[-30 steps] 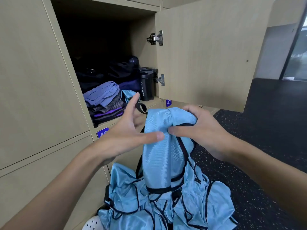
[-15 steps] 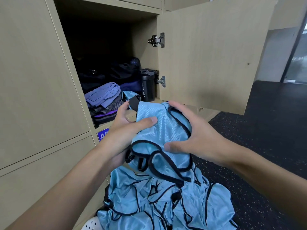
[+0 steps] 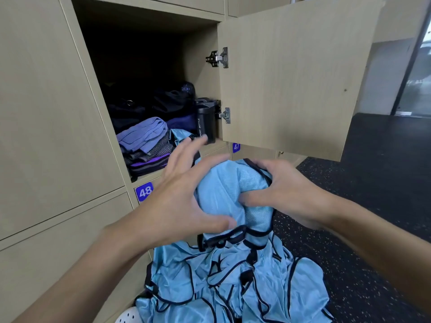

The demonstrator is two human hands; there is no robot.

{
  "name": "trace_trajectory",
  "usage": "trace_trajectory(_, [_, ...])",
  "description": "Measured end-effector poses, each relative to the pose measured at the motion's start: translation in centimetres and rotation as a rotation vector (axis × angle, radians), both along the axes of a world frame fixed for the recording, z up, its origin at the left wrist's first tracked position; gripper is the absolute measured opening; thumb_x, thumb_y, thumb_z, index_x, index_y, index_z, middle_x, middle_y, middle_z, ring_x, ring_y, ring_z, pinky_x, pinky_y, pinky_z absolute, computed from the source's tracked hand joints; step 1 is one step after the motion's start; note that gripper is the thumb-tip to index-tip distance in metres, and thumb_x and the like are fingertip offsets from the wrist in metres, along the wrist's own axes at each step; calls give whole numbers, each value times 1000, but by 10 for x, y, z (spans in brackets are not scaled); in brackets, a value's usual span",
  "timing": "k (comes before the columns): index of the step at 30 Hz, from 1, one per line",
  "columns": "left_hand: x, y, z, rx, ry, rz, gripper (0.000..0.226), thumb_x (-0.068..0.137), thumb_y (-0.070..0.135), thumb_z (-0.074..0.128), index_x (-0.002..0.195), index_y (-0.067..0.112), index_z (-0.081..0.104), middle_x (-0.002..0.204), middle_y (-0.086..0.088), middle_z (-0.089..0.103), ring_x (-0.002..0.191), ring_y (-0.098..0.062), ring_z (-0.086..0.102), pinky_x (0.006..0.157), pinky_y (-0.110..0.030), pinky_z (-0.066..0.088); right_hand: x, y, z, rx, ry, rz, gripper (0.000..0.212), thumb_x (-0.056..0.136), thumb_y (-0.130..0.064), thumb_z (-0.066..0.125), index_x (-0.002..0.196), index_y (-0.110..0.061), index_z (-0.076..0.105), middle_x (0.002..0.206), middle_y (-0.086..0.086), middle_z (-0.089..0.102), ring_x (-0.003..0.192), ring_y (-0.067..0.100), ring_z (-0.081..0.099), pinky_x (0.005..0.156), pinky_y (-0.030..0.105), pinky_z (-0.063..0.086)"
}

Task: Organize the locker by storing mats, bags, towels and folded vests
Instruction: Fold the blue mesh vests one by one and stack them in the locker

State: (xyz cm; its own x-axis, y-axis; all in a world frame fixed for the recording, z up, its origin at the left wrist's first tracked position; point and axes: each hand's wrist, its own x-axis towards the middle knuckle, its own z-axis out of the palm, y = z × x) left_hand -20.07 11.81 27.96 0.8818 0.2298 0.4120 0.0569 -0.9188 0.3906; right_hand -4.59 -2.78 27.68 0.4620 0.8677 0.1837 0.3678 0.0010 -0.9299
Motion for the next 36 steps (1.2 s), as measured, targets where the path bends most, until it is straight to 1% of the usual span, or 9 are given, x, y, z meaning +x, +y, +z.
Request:
trace_trajectory(3, [2, 3, -1, 124, 58, 71, 90, 60, 61, 76, 138, 54, 32, 127, 47, 23, 135, 10, 10, 119, -35, 18, 3, -3, -1, -40, 100, 51, 43, 77, 11, 72, 115, -8, 65, 103, 13, 74, 94, 32, 72, 86, 50, 58])
trace_trajectory(5, [3, 6, -3, 88, 18, 73, 73, 62, 50, 81, 127, 49, 47, 114, 38, 44, 114, 10, 34, 111, -33, 31, 6, -5, -2, -65, 142, 89, 42, 77, 10, 73, 114, -9, 65, 103, 14, 74, 94, 33, 72, 85, 48, 58])
trace_trajectory(10, [10, 11, -4, -322, -71, 19, 48, 63, 20, 88, 102, 35, 63, 91, 6, 68, 74, -17, 67, 65, -44, 58, 13, -4, -5, 7, 123, 46, 59, 67, -12, 85, 121, -23, 62, 110, 4, 73, 100, 22, 71, 88, 40, 58])
trace_trajectory(15, [32, 29, -4, -657, -200, 106, 37, 63, 16, 85, 95, 23, 68, 88, -6, 72, 74, -24, 71, 68, -47, 59, 27, 17, -5, 71, 156, 69, 90, 59, -12, 90, 130, -46, 48, 123, -4, 64, 104, 19, 69, 89, 37, 57])
trace_trajectory(18, [49, 48, -6, -856, -200, 164, 41, 61, 23, 81, 101, 22, 70, 95, -7, 75, 88, -29, 73, 83, -53, 59, 32, 42, -2, 193, 213, 1, 87, 65, -6, 83, 129, -49, 44, 119, 5, 63, 99, 25, 71, 86, 43, 58])
trace_trajectory(21, [66, 64, -5, -1024, -218, 168, 43, 68, 20, 85, 108, 24, 67, 100, -5, 76, 92, -25, 74, 90, -51, 57, 40, 71, -4, 311, 184, -156, 77, 77, -5, 78, 131, -47, 42, 115, 8, 64, 94, 22, 72, 78, 34, 60])
trace_trajectory(27, [96, 103, -2, -776, -116, 181, 55, 75, 43, 79, 116, 48, 42, 100, 6, 71, 85, -11, 72, 84, -35, 59, 62, 132, -13, 455, 203, -358, 40, 86, -7, 72, 110, -30, 49, 98, 5, 69, 74, 14, 72, 58, 23, 56])
trace_trajectory(31, [110, 132, -3, -708, -207, 158, 62, 79, 39, 79, 124, 52, 38, 105, 4, 59, 79, -3, 67, 63, -15, 55, 85, 173, -18, 464, 214, -465, 35, 86, -6, 71, 103, -27, 49, 89, -2, 67, 64, 7, 69, 52, 21, 54])
trace_trajectory(36, [131, 185, -8, -362, -262, 212, 34, 80, 40, 77, 107, 47, 58, 118, 20, 43, 109, 6, 50, 89, -20, 46, 114, 230, -20, 444, 198, -480, 46, 86, -5, 70, 116, -29, 45, 88, -4, 56, 67, 9, 61, 52, 14, 50])
